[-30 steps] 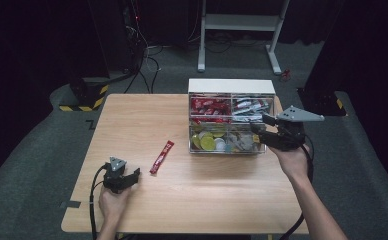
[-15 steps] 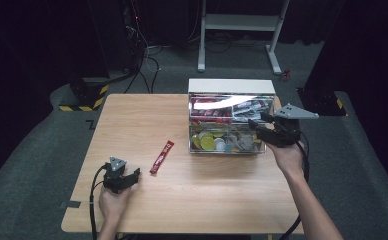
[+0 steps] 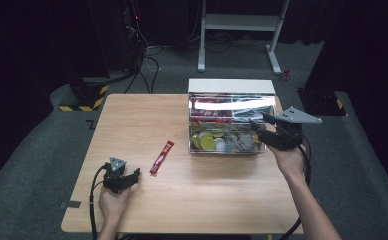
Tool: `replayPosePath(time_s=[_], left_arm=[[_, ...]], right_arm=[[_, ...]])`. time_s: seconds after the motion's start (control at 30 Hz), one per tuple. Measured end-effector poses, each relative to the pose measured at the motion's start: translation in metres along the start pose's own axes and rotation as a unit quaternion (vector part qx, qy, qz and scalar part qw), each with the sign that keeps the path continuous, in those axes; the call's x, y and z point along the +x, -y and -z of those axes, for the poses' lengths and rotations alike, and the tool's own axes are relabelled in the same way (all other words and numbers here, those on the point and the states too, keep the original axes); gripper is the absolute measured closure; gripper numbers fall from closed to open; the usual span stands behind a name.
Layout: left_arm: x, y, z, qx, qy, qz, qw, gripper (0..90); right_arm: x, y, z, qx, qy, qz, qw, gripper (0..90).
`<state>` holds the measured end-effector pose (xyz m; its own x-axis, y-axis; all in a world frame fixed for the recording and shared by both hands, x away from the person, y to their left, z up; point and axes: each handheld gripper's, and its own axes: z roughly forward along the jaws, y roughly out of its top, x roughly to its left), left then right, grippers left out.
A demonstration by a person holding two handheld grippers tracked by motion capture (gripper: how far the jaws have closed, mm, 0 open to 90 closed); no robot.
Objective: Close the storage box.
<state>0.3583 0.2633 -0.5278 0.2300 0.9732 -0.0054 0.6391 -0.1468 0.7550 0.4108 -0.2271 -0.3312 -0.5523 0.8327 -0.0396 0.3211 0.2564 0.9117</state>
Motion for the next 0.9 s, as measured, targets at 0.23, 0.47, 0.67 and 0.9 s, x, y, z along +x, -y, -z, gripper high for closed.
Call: replayPosePath(time_s=[0.23,0.47,0.67,0.9], left_arm=[[0.0,0.0,0.0,0.001,0.001,-0.001,1.0,36.4],[-0.001,0.0,0.0,0.001,0.001,-0.002,1.0,35.9],[-0.001,0.0,0.0,0.003,0.002,-0.003,1.0,35.4],[0.0,0.0,0.0,0.003,0.003,-0.004,1.0,34.8]], right_arm=[[-0.006,0.011,0.007,0.002,-0.004,-0.011,0.9999,44.7],[-0.014,0.024,0.016,-0.003,-0.004,-0.029,0.9996,44.6],[-0.017,0.042,0.02,0.001,-0.005,-0.043,0.9991,44.4],[-0.023,0.072,0.014,0.01,0.001,-0.069,0.9976,44.2]])
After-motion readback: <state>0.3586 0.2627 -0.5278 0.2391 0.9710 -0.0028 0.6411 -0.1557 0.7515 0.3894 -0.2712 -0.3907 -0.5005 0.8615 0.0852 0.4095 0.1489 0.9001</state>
